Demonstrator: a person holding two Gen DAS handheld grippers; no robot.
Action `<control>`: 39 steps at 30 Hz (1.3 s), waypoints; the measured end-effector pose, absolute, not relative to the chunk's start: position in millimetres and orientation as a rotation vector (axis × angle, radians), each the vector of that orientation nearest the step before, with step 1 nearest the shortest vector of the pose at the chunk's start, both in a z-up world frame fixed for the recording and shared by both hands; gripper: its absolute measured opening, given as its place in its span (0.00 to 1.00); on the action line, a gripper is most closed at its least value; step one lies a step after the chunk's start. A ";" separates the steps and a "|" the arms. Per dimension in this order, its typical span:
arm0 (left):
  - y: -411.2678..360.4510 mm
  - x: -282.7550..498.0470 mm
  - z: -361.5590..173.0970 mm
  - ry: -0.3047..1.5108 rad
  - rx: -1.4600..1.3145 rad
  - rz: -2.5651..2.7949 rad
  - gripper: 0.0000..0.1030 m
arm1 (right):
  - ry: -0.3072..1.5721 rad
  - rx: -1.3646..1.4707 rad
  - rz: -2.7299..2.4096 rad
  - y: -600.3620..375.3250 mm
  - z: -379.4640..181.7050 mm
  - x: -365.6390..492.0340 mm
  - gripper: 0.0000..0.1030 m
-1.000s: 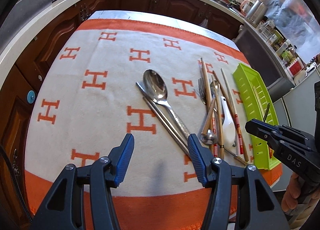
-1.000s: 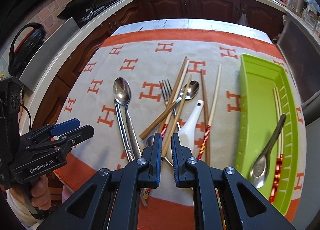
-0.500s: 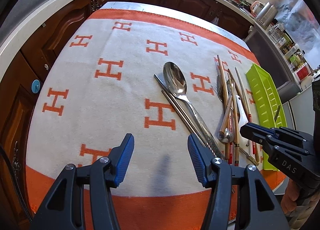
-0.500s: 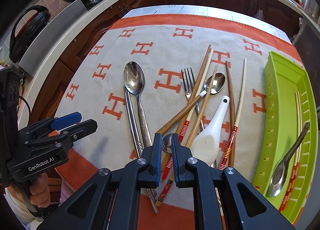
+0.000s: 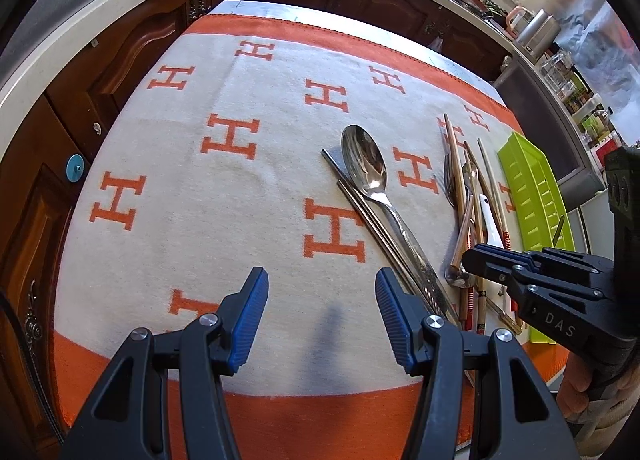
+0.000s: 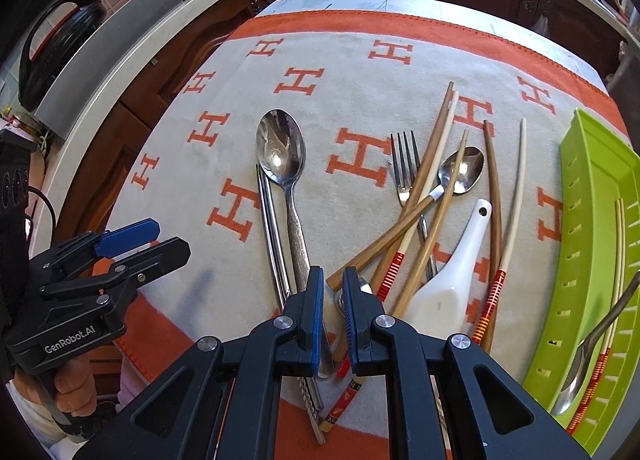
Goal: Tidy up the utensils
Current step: 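Lower the right gripper onto the large metal spoon and close it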
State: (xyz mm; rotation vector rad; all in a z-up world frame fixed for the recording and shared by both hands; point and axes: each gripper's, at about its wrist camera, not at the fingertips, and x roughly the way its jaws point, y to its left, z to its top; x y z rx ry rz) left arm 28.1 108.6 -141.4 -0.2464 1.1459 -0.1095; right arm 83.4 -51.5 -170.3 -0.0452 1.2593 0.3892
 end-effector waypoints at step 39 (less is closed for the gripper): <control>132.2 29.6 -161.9 1.181 -0.326 -0.116 0.53 | 1.252 -0.336 0.522 17.6 -199.3 123.4 0.09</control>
